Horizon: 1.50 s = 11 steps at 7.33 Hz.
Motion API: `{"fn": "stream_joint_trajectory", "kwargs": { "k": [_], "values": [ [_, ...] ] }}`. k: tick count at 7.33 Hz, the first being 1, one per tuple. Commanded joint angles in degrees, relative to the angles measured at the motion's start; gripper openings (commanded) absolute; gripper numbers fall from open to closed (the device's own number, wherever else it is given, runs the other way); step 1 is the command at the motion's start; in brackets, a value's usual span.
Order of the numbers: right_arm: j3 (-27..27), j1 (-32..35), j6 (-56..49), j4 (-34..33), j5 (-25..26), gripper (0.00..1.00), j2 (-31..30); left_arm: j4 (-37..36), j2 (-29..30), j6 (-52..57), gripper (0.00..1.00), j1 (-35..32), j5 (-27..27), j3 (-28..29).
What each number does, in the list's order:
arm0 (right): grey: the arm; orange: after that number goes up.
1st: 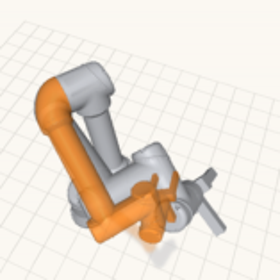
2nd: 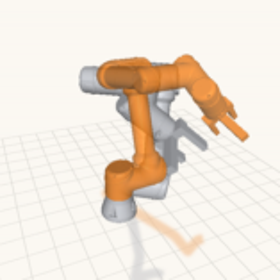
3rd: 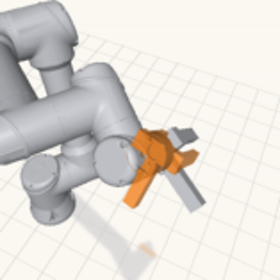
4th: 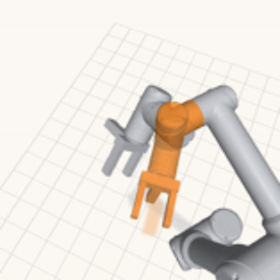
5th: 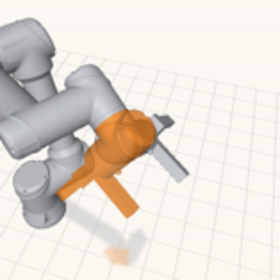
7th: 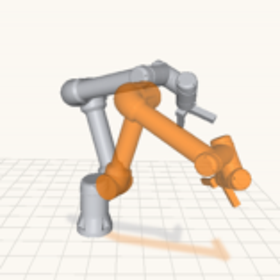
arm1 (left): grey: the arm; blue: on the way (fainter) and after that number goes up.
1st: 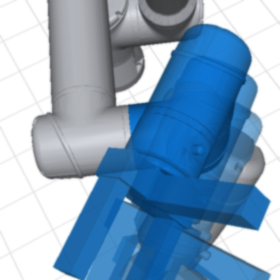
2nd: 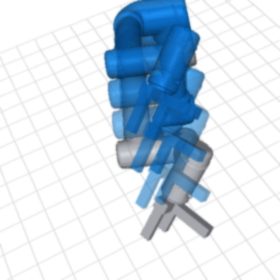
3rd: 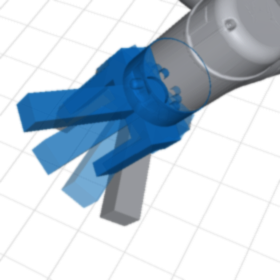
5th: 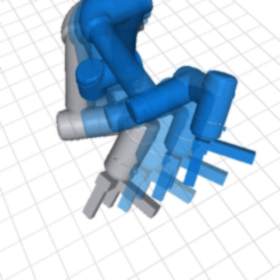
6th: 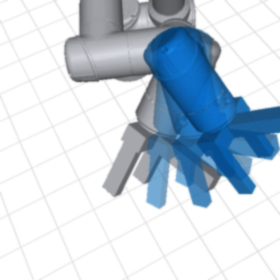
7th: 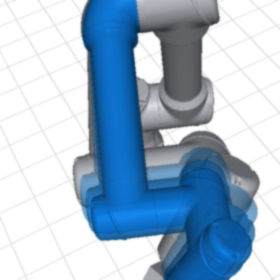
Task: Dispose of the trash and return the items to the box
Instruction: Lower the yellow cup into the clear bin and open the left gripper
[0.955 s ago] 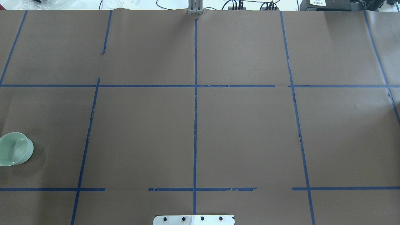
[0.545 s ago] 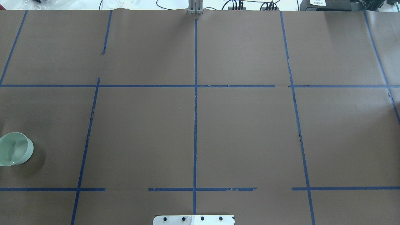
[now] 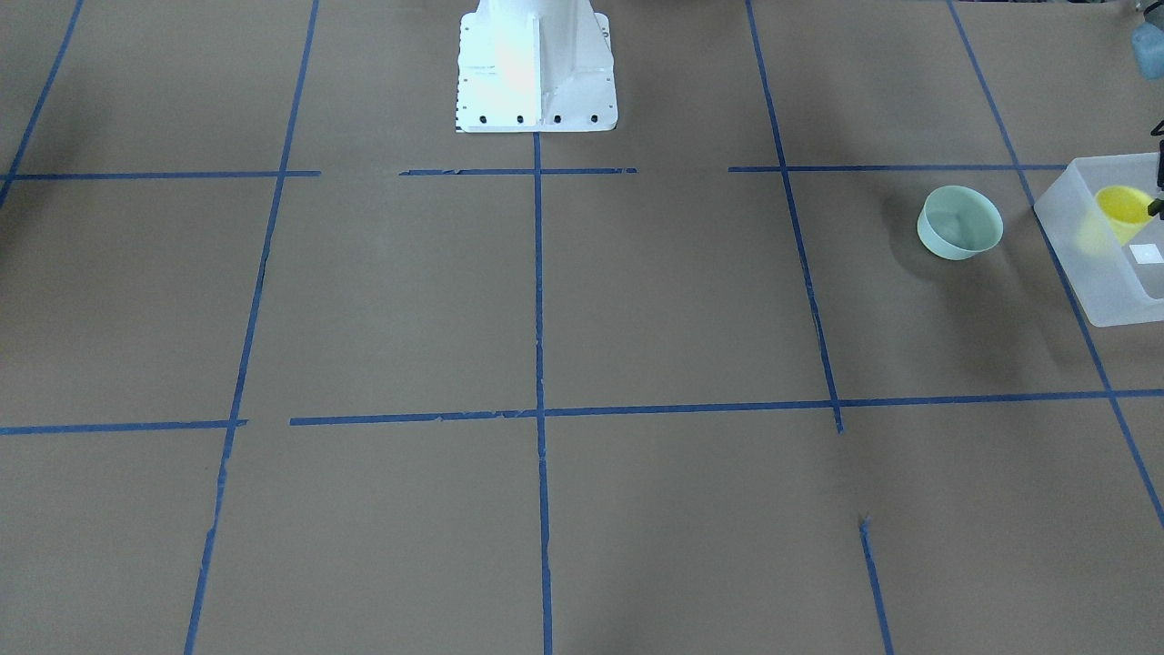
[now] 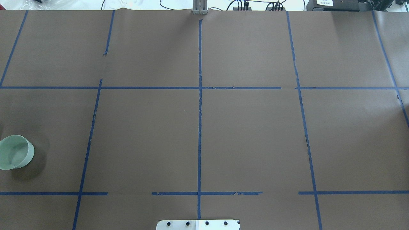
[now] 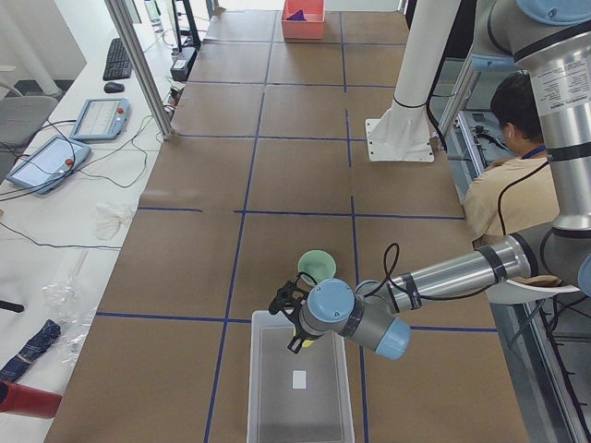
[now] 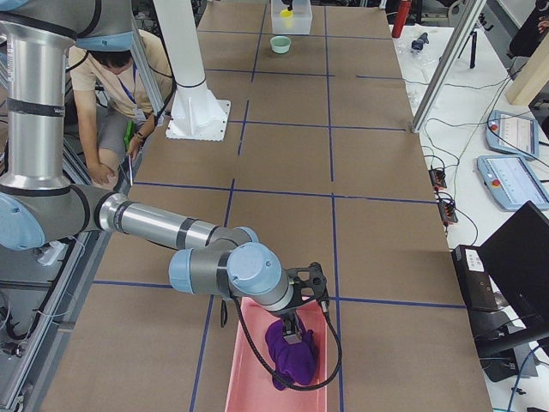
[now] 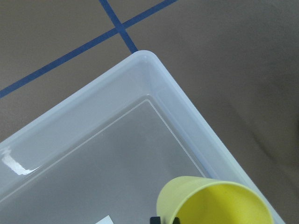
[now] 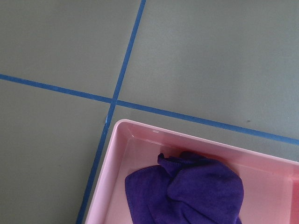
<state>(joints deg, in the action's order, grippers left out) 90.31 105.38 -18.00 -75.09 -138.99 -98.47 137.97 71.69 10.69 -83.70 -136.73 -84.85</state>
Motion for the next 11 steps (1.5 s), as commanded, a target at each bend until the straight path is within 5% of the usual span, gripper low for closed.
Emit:
{"fn": "stream_joint_trajectory", "kwargs": {
  "k": [1, 6, 9, 11],
  "values": [
    [0.0, 0.0, 0.1, 0.1, 0.0, 1.0, -0.1, 1.9, 0.0, -0.4, 0.48, 0.6, 0.1, -0.1],
    [0.1, 0.0, 1.1, 0.2, -0.1, 1.0, -0.4, -0.4, 6.5, -28.2, 0.55, 7.9, 4.1, -8.7],
    [0.1, 0.0, 1.2, 0.2, -0.1, 1.0, -0.4, 13.1, 2.8, -36.7, 0.58, 20.0, 9.6, -6.6],
    [0.1, 0.0, 1.2, 0.2, -0.1, 1.0, -0.4, 13.8, 2.1, -36.9, 0.58, 23.3, 9.7, -6.5]
  ]
}}
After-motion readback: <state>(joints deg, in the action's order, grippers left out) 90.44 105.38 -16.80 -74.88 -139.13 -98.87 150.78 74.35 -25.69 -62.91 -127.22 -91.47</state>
